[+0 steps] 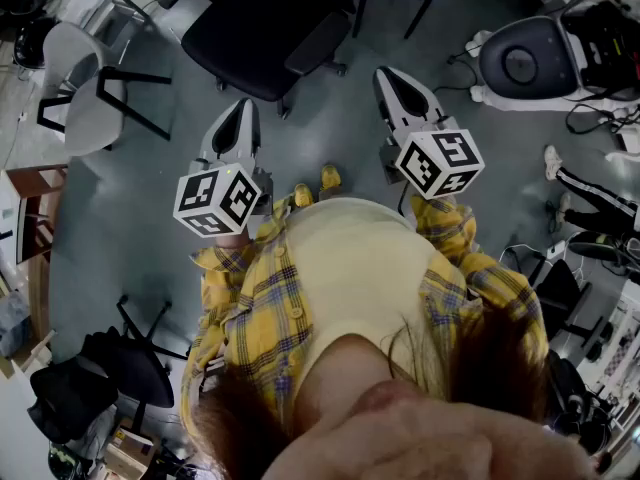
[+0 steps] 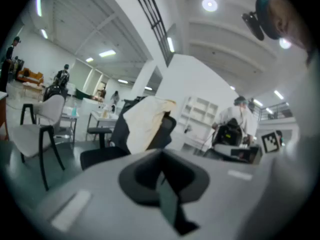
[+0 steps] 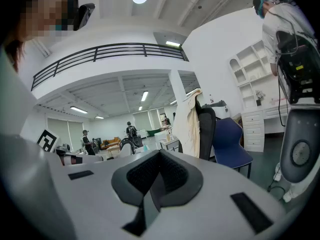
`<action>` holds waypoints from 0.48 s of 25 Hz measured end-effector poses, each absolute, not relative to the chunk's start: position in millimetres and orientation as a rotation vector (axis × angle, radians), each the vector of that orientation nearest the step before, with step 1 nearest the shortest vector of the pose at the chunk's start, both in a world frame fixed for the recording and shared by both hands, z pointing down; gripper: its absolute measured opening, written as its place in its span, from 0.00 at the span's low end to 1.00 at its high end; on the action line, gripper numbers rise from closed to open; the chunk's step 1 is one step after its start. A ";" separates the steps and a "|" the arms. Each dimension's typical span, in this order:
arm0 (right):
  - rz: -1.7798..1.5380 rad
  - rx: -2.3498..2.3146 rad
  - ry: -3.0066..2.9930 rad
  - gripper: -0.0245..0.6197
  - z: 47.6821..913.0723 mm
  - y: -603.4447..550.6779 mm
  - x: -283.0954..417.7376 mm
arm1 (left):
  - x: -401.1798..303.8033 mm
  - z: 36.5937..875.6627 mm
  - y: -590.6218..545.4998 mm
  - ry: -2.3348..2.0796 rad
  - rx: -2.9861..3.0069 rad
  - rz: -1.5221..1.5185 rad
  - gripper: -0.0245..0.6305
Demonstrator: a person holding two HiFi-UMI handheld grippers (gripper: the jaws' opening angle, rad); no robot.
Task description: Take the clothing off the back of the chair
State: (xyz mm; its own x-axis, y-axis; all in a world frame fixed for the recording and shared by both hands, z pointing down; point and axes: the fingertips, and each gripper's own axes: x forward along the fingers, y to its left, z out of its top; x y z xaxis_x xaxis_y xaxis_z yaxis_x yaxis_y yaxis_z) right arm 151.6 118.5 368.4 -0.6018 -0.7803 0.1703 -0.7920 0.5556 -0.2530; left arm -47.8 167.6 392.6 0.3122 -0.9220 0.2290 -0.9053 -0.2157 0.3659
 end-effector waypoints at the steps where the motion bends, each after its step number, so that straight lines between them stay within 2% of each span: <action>1: 0.476 1.384 -2.738 0.06 368.4 116.9 152.6 | -47.0 393.0 166.5 -1.622 2.154 -0.049 0.04; 12: 0.559 1.403 -2.763 0.06 373.0 95.5 163.7 | -35.7 398.2 146.4 -1.611 2.156 -0.025 0.04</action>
State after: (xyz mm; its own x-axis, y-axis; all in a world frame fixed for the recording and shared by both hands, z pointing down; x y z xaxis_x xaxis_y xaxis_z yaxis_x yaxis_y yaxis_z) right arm 163.7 95.5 373.0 -0.6030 -0.7832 0.1517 -0.7805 0.5399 -0.3152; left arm -35.7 146.4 398.2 0.3189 -0.9152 0.2464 -0.9071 -0.2193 0.3594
